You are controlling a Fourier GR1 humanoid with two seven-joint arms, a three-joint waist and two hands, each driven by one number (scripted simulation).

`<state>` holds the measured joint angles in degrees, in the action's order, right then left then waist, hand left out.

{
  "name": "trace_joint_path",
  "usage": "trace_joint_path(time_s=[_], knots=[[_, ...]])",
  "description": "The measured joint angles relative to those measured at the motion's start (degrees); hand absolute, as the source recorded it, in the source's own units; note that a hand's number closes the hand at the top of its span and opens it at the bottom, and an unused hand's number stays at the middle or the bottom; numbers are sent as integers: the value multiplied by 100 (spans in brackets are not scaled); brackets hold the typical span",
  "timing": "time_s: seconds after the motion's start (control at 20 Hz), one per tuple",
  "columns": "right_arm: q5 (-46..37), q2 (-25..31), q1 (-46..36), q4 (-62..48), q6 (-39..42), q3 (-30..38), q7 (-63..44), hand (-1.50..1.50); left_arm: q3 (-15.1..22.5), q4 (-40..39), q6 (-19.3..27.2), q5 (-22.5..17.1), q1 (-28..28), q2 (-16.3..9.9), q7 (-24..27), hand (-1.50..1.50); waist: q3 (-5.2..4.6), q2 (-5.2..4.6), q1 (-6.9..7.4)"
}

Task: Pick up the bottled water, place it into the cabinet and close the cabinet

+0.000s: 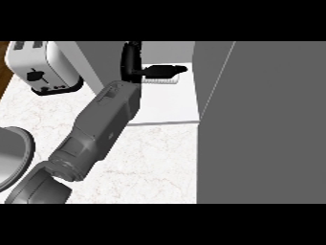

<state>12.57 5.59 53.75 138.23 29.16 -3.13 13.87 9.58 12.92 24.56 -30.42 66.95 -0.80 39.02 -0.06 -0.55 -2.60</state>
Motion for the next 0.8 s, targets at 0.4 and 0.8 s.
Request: trace_joint_path(time_s=[0.4,0.8], knots=[[-5,-98,-194,6,-222,-183,-290,-150,487,1015,-18,-251,-761,68,-126,-150,3,69,131],[-51,-154,-62,36,-299,-353,-272,-150,1270,2563,-391,-641,-1895,79,-338,-150,1,98,204]])
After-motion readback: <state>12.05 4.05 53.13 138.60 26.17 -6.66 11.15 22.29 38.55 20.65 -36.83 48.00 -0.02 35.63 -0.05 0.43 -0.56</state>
